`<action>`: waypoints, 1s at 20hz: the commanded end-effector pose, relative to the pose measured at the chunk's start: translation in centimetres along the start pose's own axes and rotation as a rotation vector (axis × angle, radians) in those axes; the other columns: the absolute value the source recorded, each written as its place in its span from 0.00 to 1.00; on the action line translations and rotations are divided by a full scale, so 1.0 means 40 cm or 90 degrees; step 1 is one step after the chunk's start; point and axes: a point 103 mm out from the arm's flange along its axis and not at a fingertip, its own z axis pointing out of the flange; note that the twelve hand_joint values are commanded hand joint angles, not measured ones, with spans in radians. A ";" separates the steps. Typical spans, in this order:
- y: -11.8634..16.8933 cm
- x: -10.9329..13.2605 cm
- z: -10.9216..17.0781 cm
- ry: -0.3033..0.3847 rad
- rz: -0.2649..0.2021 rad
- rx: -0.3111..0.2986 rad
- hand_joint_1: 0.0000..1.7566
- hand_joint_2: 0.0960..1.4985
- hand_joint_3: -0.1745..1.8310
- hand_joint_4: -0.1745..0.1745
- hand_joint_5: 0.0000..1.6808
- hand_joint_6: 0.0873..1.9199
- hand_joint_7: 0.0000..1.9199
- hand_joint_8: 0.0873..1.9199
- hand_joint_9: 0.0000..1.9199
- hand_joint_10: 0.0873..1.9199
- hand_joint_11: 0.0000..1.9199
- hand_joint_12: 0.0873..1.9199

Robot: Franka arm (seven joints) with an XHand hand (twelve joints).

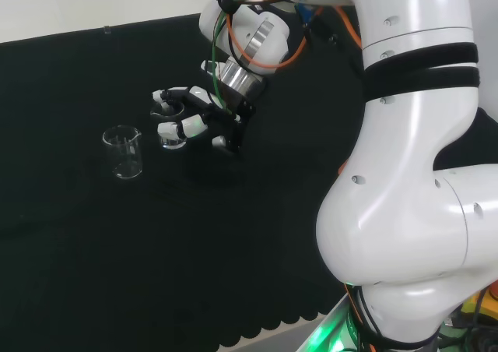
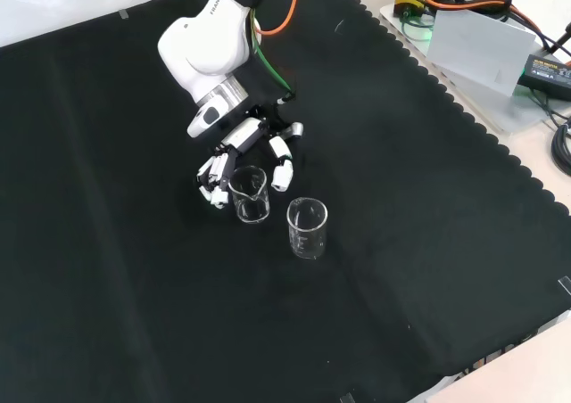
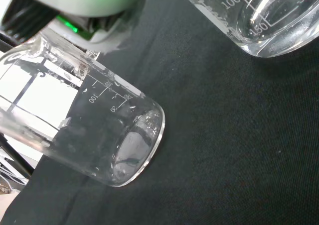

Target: Pick up the beaker on the right.

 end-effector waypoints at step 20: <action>0.023 -0.019 0.039 0.035 0.019 -0.009 0.53 0.28 0.44 0.38 0.31 0.15 0.28 0.28 0.28 0.28 0.00 0.69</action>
